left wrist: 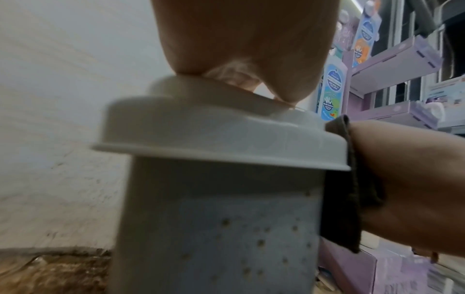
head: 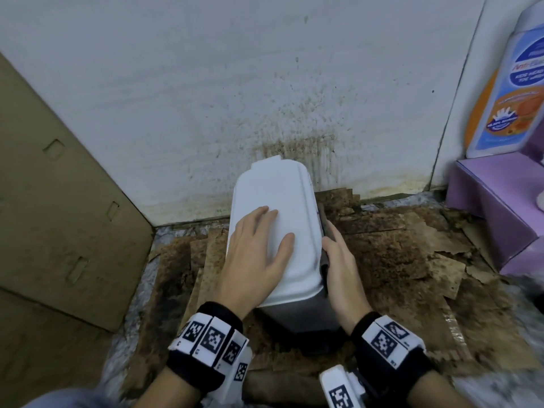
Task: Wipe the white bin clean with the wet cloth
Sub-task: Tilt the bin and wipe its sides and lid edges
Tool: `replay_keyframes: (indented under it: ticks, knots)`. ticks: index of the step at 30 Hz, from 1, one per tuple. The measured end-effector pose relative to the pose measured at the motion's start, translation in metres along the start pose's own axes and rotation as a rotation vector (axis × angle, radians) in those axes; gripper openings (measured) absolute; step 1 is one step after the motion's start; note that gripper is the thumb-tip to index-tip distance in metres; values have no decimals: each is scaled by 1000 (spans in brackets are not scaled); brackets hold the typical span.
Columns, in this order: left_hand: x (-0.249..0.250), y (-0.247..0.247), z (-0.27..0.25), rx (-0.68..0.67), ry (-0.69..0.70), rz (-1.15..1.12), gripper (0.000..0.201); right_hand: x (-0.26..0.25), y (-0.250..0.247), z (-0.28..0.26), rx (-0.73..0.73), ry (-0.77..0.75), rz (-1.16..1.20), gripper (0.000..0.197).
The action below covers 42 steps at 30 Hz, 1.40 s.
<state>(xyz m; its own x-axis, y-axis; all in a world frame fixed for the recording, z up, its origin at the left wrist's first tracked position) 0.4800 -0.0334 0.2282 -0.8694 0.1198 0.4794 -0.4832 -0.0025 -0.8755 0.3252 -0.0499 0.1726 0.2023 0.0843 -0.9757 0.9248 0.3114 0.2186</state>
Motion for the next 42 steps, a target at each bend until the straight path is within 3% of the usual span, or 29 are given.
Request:
replay_keyframes:
  ticks: [7,11,15,22,26,33,42]
  knots:
    - [-10,-9,-2,-30,-28,-141,79,0,45,-2,-189,-74,-120,48]
    - [-36,-16,-6,11,-88,-70,85,16,77,2,-248,-59,-188,50]
    - [-56,-16,-10,14,-99,-48,83,31,94,3,-234,-26,-276,60]
    - [-63,-17,-13,50,-93,-17,82,44,97,8,-132,-40,-261,49]
    - [-66,-18,-14,80,-101,-47,81,66,88,13,-98,-41,-412,60]
    - [-71,-23,-18,155,-112,-105,72,104,58,19,-56,21,-474,55]
    - [-66,-24,-18,110,-131,-83,73,82,80,21,-60,45,-467,60]
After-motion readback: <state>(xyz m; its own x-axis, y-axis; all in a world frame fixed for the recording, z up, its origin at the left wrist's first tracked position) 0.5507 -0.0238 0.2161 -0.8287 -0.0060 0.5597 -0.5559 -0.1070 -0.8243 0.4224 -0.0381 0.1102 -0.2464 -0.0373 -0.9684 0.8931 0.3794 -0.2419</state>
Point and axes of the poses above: each hand's wrist, its own z-axis towards the middle knuckle, its own y-axis out of the palm, x = y × z, the point moved 5 cm from there along z, towards the middle knuckle, and after that the axes turned 13 degrees about -x, right-handed, at the moved point
